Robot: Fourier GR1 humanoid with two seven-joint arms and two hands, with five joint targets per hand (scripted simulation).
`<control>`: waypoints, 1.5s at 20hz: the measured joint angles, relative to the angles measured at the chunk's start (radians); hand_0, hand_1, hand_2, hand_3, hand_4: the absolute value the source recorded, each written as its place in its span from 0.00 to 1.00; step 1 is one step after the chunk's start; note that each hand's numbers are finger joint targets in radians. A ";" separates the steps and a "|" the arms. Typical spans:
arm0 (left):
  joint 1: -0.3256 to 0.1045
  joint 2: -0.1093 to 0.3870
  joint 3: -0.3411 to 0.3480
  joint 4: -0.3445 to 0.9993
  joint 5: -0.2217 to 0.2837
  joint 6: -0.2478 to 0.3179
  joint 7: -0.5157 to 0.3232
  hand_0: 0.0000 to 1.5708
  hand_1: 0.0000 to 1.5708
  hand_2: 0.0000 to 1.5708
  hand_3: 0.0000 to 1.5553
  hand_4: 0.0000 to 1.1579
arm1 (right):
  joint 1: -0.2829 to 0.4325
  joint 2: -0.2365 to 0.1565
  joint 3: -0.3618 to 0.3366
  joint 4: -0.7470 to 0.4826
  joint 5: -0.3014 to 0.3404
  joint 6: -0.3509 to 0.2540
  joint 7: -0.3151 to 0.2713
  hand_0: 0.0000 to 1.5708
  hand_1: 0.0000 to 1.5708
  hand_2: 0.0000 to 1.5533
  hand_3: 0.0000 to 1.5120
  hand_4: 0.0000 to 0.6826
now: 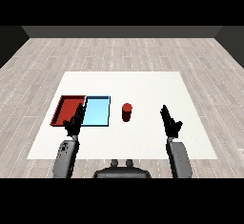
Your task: Pick the red can and put it in the red box
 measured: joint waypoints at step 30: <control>0.066 -0.006 0.079 -0.027 0.056 -0.154 -0.457 0.00 0.00 0.00 0.00 0.00 | 0.021 -0.010 -0.071 -0.040 -0.111 0.197 -0.294 0.00 0.00 0.00 0.00 0.00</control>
